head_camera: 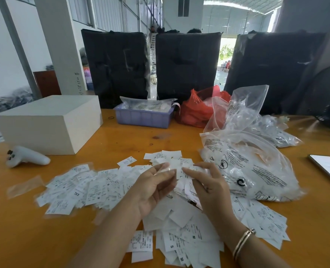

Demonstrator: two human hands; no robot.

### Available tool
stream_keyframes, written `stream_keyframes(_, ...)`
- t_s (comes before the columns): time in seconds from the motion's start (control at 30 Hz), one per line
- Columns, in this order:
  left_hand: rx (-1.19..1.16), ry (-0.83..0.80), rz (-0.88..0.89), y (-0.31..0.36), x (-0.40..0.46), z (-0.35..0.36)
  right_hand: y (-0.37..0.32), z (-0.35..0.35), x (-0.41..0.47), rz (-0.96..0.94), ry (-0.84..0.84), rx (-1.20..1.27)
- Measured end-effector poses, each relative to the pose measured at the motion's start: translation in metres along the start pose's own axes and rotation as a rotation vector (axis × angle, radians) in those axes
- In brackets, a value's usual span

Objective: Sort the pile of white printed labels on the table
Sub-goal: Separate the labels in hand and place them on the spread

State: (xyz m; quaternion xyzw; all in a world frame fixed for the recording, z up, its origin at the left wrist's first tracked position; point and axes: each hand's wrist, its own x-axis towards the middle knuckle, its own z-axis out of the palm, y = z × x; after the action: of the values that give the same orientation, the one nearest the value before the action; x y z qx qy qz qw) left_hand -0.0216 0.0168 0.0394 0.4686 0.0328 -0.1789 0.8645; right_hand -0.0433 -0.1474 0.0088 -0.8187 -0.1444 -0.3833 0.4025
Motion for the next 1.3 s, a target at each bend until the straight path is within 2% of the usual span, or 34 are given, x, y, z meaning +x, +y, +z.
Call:
stream_keyframes(0.1, -0.079, 0.028, 0.031, 0.0023, 0.0013, -0.0028, 0.0035, -0.0028, 0.0015, 0.048, 0.013, 0.071)
stream_keyframes(0.23, -0.137, 0.041, 0.044, 0.0046, 0.0022, -0.0057, 0.0037, -0.0066, 0.002, 0.065, -0.051, 0.263)
stream_keyframes(0.5, -0.144, 0.023, 0.037, 0.0032, 0.0004, -0.004, -0.0013, -0.0062, 0.0022, 0.092, -0.173, 0.358)
stream_keyframes(0.7, -0.03, -0.048, 0.025, 0.004, -0.0048, 0.0009, -0.0016, -0.0061, 0.0031, 0.149, -0.104, 0.396)
stream_keyframes(0.87, 0.002, -0.073, 0.011, 0.0041, -0.007, 0.0025, -0.0045, -0.0065, 0.0046, 0.205, -0.127, 0.46)
stream_keyframes(1.13, 0.136, 0.057, 0.097, -0.0005, -0.0021, -0.0009, -0.0017, -0.0044, 0.0082, 0.464, -0.132, 0.562)
stream_keyframes(1.3, 0.215, 0.067, 0.144, -0.0023, -0.0022, -0.0002, -0.0021, -0.0053, 0.0088, 0.505, -0.126, 0.579)
